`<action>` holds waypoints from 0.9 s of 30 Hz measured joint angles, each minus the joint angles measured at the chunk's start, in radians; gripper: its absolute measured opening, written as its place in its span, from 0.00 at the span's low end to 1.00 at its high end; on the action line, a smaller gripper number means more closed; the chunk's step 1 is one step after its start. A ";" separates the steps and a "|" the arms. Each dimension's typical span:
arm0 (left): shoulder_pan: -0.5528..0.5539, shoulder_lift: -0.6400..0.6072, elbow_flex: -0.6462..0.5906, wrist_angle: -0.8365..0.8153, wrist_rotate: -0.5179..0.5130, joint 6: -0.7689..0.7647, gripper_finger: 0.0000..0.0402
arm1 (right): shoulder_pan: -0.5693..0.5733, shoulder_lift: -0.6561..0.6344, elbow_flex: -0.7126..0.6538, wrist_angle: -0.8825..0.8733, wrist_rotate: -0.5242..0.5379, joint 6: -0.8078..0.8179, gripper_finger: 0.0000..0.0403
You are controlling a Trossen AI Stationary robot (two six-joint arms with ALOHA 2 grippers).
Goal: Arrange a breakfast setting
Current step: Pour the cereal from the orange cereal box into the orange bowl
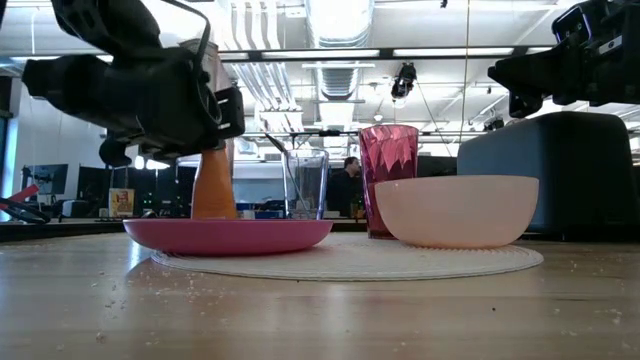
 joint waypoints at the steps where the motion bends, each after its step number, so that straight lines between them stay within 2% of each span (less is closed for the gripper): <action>1: 0.000 0.005 0.000 0.000 -0.002 -0.002 0.25 | 0.000 0.000 0.000 0.000 0.000 0.000 0.16; 9: 0.000 -0.007 0.000 -0.014 0.023 0.008 0.02 | 0.000 0.000 0.000 0.000 0.000 0.000 0.16; 21: 0.001 -0.066 -0.001 -0.079 0.078 -0.008 0.00 | 0.000 0.000 0.000 0.000 0.000 0.000 0.16; 27: 0.006 -0.099 -0.001 -0.317 0.156 -0.220 0.00 | 0.000 0.000 0.000 0.000 0.000 0.000 0.16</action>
